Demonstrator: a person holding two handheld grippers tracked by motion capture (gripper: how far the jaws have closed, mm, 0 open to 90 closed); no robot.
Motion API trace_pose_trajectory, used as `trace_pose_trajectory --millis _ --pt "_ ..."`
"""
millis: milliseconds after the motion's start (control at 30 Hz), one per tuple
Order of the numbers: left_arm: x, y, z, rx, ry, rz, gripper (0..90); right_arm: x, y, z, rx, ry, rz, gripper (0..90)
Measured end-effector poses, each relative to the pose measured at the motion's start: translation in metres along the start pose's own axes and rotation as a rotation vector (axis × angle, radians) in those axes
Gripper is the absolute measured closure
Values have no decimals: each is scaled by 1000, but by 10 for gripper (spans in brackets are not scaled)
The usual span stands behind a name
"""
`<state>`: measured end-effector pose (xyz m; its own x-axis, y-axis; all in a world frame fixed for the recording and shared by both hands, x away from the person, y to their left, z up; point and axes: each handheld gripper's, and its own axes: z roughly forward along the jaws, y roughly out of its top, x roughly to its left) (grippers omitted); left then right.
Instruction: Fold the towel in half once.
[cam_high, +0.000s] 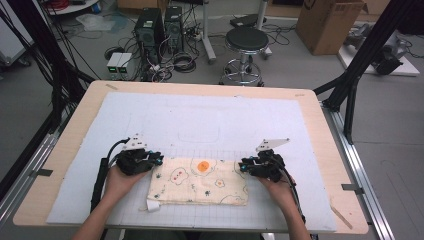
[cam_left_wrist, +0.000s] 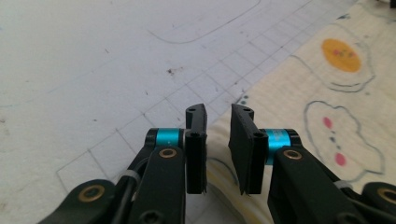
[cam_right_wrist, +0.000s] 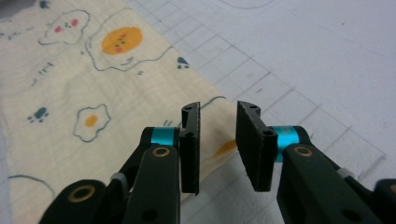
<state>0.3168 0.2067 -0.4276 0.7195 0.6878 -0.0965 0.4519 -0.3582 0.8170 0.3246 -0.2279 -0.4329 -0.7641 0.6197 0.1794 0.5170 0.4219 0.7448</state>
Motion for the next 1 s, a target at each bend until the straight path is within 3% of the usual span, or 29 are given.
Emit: trace_pose_trajectory --millis 200,400,567,1000 --pt "-3 -5 -16 -46 -43 -14 668 10 0 -11 -70 15 -12 597" --pt "-9 -4 -28 -80 -73 -1 565 21 2 -22 -133 24 -30 511" --pt "-8 -4 -29 -93 -76 -5 503 23 3 -27 -138 21 -23 475" --pt "-7 -3 -27 -109 -68 -2 479 23 5 -23 -127 9 -33 459"
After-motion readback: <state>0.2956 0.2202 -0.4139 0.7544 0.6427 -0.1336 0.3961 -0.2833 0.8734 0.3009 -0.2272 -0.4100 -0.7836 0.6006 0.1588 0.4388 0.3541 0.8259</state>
